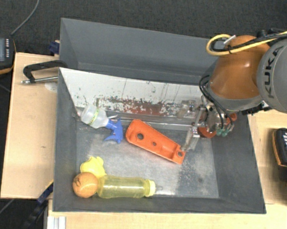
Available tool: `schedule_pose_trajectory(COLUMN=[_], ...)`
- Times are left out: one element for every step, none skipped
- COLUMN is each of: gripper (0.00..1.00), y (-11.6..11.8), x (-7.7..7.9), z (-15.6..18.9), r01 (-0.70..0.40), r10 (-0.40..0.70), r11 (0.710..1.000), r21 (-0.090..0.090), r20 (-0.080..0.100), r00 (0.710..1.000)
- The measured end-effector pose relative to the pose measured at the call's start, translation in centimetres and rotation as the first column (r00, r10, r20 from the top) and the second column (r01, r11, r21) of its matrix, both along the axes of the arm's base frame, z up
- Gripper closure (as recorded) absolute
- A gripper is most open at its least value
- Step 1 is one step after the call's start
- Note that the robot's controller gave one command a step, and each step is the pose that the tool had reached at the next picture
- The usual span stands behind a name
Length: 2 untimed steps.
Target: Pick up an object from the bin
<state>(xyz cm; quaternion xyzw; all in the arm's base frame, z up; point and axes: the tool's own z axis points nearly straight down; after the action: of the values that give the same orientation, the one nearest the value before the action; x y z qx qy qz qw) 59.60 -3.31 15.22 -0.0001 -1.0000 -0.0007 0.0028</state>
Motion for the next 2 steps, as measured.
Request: schedule_pose_trajectory(gripper=[0.00, 0.00], y=[0.0, 2.9], x=[0.2, -1.0], z=[0.5, -5.4], r01=[-0.001, -0.034], r10=[0.001, 0.034], r11=[1.000, 0.999], r21=[-0.001, 0.000], r20=[0.008, 0.009], r00=[1.000, 0.999])
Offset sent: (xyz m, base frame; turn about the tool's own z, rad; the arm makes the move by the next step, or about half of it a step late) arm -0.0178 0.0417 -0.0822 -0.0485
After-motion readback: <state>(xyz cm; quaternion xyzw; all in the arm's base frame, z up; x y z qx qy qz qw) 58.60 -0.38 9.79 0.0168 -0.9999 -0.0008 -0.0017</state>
